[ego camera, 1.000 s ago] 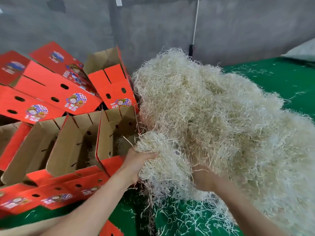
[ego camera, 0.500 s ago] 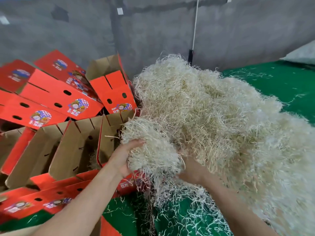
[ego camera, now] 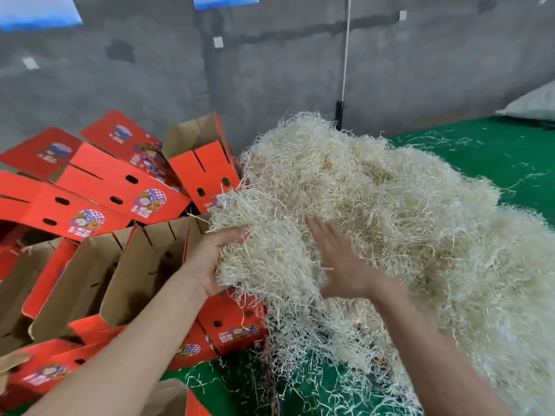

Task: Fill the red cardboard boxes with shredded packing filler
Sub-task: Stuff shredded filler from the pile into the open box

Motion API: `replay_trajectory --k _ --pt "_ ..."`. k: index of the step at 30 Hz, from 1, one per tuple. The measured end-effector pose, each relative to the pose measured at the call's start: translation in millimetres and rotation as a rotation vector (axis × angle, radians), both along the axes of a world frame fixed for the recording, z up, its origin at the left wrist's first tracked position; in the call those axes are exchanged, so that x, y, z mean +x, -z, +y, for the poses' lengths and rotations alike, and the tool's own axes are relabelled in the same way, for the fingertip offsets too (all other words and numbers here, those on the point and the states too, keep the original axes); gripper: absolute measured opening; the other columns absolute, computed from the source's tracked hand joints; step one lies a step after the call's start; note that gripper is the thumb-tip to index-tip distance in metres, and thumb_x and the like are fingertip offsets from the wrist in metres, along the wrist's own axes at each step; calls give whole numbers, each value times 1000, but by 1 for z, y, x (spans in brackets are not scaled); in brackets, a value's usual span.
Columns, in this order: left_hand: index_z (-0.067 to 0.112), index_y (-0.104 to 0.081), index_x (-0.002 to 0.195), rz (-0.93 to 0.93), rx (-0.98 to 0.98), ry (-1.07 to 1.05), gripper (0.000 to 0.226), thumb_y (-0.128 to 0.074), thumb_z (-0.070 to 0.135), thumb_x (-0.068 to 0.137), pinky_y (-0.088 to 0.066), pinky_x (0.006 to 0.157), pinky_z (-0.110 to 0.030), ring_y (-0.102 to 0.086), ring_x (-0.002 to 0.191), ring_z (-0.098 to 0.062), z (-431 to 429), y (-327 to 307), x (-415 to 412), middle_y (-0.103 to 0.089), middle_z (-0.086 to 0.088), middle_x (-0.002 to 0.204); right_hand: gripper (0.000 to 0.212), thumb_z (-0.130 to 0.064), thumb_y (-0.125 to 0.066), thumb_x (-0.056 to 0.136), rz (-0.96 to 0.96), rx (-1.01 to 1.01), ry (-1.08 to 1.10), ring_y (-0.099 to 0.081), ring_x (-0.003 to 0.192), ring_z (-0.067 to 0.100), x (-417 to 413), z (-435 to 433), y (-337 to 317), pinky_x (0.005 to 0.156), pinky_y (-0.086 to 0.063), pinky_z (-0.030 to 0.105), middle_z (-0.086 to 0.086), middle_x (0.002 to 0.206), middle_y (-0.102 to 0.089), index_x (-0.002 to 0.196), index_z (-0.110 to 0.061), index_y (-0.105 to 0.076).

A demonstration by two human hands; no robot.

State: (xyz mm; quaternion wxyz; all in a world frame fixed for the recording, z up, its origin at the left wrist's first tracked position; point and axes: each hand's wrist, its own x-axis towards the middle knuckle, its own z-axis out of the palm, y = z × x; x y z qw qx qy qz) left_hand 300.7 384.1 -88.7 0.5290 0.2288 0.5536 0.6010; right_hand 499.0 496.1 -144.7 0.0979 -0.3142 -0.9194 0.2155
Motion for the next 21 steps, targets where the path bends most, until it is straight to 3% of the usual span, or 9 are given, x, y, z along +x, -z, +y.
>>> replay_trajectory --k 2,4,6,9,11,13,15,18,21 --pt "13 -71 65 -2 44 50 22 -75 16 43 -54 48 -28 -66 49 -19 -3 -4 7 -67 -5 58 93 3 -45 88 -5 -273 41 14 140 22 -21 -10 -3 106 16 38 -1 153 17 137 -33 26" --pt "11 -73 56 -1 99 71 19 -77 16 38 -53 43 -27 -65 47 -19 -6 -10 11 -66 -7 57 58 -7 -30 100 -72 -531 102 -11 141 27 -27 -19 10 110 -11 29 6 154 -7 147 -18 1" --pt "11 -72 50 17 110 66 3 -72 13 52 -51 40 -26 -64 44 -19 -10 -14 7 -65 -6 53 47 -8 -28 101 -185 -516 85 -19 138 29 -24 -23 46 108 -18 31 13 151 -17 146 -5 -15" --pt "13 -69 42 86 56 -12 47 -50 4 83 -50 39 -22 -63 45 -19 -8 -7 -11 -64 -2 48 40 -9 -39 97 -256 -520 215 -53 111 30 -5 -15 85 102 -40 38 24 135 -42 131 12 -36" --pt "19 -71 45 264 -13 31 42 -59 4 82 -54 62 -21 -64 65 -16 -8 0 -9 -67 5 54 37 -17 -49 94 -220 -476 284 -62 86 11 7 -1 93 71 -52 15 9 108 -56 121 8 -45" --pt "25 -77 86 461 -80 214 27 -77 5 67 -48 90 -28 -63 88 -9 -5 11 0 -73 9 85 34 -4 -54 89 -118 -401 346 -61 102 20 14 12 87 76 -52 17 5 107 -55 121 3 -48" --pt "34 -31 143 702 -171 547 91 -76 2 70 -49 85 -21 -60 101 -2 6 29 13 -47 4 138 35 8 -50 85 -46 -271 347 -60 100 26 9 16 65 82 -51 25 3 109 -56 119 1 -52" --pt "51 29 134 911 -257 867 126 -69 1 73 -53 78 -27 -56 104 -12 21 40 47 5 11 156 19 0 -45 92 -11 -100 245 -60 81 23 -9 17 36 72 -50 22 10 99 -63 103 1 -61" --pt "48 32 133 884 -375 868 126 -72 8 74 -48 86 -34 -53 108 -21 33 46 64 -3 -6 157 19 -12 -43 96 19 10 256 -53 69 17 -19 12 10 59 -43 20 0 74 -53 80 -8 -52"
